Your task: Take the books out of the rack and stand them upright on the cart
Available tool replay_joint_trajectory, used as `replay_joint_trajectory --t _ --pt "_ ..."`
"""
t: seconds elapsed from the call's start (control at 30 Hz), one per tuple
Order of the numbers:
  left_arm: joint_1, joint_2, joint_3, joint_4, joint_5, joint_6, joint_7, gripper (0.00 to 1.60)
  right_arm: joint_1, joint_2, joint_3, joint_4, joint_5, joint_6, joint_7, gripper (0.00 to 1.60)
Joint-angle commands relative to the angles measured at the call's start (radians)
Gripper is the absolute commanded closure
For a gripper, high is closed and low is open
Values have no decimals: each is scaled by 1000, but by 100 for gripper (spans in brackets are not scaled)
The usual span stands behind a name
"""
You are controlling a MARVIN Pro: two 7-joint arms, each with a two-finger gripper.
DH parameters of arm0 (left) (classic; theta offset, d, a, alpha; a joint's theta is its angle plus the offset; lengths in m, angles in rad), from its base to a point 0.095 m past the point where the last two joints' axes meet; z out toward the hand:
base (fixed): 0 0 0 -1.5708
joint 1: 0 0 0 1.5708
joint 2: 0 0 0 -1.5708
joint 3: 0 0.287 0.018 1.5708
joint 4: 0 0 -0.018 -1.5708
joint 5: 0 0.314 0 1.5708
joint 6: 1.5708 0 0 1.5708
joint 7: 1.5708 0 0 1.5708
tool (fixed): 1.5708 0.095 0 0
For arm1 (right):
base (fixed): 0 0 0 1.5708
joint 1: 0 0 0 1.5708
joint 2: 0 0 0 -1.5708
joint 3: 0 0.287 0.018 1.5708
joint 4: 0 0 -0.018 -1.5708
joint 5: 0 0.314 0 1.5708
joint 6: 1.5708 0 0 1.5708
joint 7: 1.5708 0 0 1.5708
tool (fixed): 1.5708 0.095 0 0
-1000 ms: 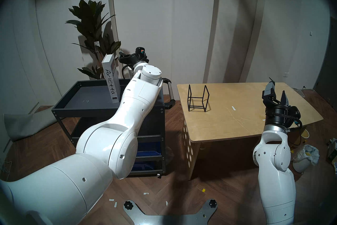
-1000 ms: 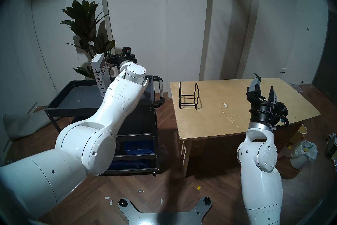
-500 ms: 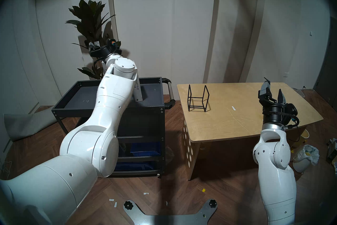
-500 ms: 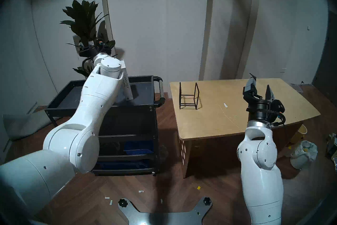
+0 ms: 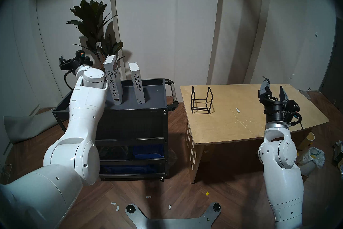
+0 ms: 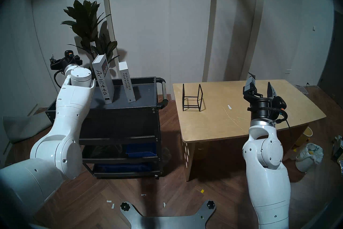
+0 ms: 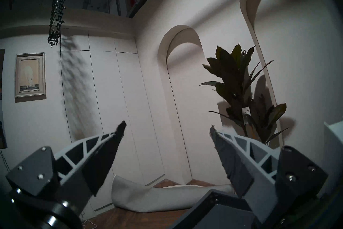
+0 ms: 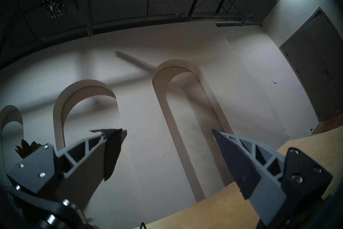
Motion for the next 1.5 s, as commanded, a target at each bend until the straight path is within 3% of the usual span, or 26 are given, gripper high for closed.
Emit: replay_joint_trajectory --t 0.0,0.37,0.93,1.47 --pt "49 83 -12 -51 4 -11 -70 0 27 37 -27 -6 -41 25 20 0" --pt "146 156 -39 -105 1 -33 -194 0 68 77 -86 19 -96 84 50 0" --pt "282 208 -52 -204 -16 -75 -396 0 159 104 -163 75 -129 193 75 0" --pt "395 247 -76 -364 -115 -107 -648 0 273 123 -246 134 -168 326 92 0"
